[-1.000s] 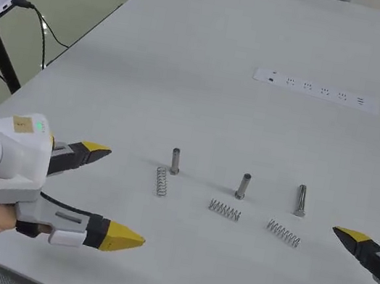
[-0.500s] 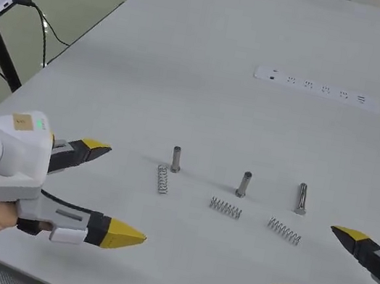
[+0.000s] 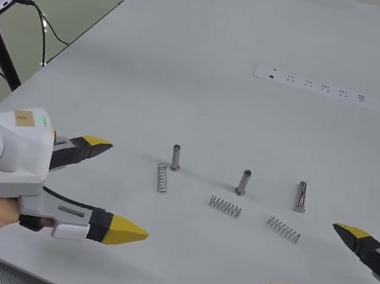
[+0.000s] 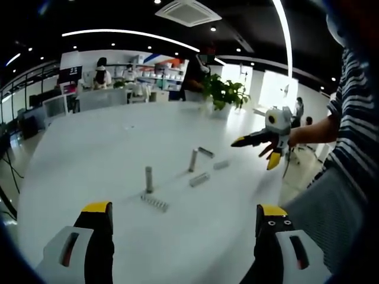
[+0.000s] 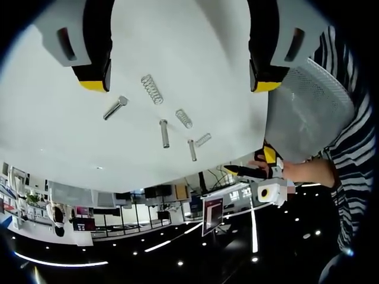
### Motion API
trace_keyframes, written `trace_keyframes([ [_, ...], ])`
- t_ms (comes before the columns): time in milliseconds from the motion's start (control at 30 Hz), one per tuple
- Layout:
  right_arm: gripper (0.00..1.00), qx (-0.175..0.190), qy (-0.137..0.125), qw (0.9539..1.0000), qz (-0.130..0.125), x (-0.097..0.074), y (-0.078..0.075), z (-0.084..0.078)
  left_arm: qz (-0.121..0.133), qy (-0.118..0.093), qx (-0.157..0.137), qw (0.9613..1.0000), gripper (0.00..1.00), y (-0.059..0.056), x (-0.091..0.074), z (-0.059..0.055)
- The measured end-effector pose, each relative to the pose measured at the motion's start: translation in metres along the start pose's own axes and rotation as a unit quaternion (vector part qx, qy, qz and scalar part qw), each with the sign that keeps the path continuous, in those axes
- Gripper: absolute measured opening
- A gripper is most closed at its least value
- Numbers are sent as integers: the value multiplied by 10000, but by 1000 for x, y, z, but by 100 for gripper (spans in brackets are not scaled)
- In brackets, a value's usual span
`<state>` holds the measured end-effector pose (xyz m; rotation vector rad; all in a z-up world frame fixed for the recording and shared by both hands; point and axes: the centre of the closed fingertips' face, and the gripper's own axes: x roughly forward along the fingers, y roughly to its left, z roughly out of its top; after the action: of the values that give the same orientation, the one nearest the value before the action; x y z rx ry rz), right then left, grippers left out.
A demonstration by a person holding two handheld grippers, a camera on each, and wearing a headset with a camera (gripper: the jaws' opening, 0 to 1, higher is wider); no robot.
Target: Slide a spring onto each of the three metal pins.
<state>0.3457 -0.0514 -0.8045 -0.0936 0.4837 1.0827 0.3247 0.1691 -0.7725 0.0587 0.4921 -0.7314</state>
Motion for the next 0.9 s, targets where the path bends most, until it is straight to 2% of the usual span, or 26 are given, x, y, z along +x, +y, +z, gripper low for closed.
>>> trace_keyframes([
  [333, 99, -10, -158, 9998, -86, -2, -4, 5, -29, 24, -2, 10000, 98, -2, 1, -1],
  [900, 99, -57, -68, 10000, 26, -1, 1, 7, -27, 21, -10, 10000, 98, -2, -1, 0],
])
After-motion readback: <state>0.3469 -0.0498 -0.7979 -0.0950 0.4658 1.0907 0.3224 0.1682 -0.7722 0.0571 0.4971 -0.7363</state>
